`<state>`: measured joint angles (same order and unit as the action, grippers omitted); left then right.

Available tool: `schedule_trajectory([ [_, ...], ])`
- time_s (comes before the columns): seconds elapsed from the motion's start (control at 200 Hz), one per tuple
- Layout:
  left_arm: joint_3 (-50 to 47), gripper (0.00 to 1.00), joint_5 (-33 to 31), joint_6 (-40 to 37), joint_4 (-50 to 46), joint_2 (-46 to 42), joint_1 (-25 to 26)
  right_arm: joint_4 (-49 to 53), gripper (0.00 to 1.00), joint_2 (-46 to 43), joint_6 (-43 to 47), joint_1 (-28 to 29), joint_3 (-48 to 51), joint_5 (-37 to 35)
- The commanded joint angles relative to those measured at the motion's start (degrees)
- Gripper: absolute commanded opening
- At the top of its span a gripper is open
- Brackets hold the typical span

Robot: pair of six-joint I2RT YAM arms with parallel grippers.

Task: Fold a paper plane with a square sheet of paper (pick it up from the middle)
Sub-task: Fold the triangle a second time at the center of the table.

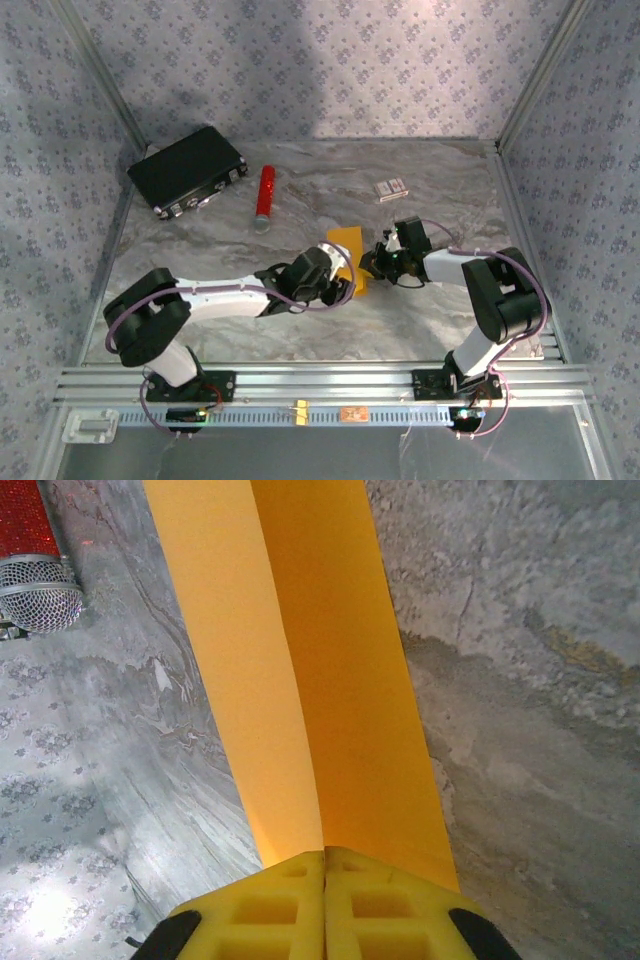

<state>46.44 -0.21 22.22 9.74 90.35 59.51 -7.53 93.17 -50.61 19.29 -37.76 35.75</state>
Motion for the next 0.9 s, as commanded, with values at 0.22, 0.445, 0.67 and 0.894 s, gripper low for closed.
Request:
schedule_trajectory([
  [0.22,8.55,0.52,-5.55,-10.97,-9.68,5.82,4.67,1.41,0.11,-1.52,0.64,0.24,-1.22,1.54],
  [0.445,10.23,0.55,-9.65,-13.03,-11.81,8.37,7.21,1.57,0.1,-1.64,0.84,0.21,-1.34,1.73],
  [0.67,11.72,0.56,-14.07,-13.27,-11.6,10.61,8.31,1.64,0.1,-1.67,0.95,0.0,-1.18,1.97],
  [0.894,14.26,0.56,-16.46,-14.74,-12.03,13.33,8.27,1.82,0.11,-1.58,1.12,-0.13,-1.2,2.13],
])
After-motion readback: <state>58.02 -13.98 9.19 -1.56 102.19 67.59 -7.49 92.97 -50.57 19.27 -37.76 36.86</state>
